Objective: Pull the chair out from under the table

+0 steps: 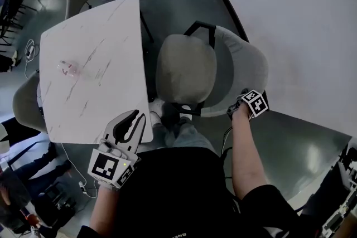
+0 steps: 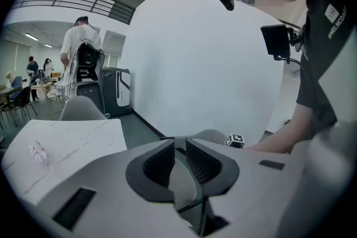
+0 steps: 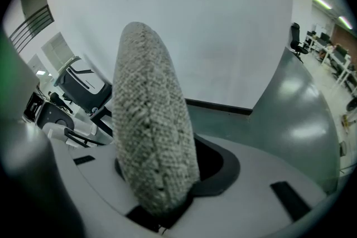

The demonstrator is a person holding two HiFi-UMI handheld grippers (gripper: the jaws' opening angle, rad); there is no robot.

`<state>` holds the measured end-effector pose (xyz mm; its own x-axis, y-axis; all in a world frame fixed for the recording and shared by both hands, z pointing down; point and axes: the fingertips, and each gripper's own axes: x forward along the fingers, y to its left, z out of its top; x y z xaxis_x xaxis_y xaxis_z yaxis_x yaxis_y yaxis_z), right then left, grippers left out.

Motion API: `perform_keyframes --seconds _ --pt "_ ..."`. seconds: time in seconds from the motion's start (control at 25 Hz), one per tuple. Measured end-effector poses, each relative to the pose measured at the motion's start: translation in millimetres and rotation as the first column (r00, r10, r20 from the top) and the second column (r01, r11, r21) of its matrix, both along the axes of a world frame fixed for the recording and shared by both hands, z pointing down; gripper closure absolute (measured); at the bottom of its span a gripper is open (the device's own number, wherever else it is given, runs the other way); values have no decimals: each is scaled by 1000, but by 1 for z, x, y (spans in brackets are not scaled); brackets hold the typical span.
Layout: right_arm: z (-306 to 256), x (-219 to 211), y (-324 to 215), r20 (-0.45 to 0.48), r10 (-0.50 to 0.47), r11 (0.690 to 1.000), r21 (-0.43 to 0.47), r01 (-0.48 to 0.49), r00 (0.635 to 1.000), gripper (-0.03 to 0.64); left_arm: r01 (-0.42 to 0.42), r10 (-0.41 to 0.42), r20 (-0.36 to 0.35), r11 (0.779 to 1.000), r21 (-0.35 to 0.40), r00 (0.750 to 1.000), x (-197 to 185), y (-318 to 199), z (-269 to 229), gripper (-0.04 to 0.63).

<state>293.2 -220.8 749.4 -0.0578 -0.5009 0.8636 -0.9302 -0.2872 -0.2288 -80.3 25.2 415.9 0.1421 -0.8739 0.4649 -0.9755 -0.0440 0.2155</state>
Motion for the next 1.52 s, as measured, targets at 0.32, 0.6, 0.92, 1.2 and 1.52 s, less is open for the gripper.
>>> perform_keyframes --seconds 0.32,0.6,0.92,1.2,1.52 --pt "0 52 22 -1 115 993 -5 -115 993 476 -87 87 -10 996 -2 996 21 -15 3 549" --pt "-5 99 55 1 223 975 -7 -223 975 476 -161 161 -20 987 -1 987 44 -19 0 549" --pt "-10 145 92 -4 340 941 -10 -340 941 476 -246 246 -41 969 -5 969 65 -30 2 549" --pt "-12 191 132 -6 440 898 -11 -440 898 476 -325 324 -52 946 -10 945 91 -37 3 549" --pt "-3 217 175 -13 538 843 -14 -538 843 476 -406 404 -69 914 -17 912 100 -49 18 549"
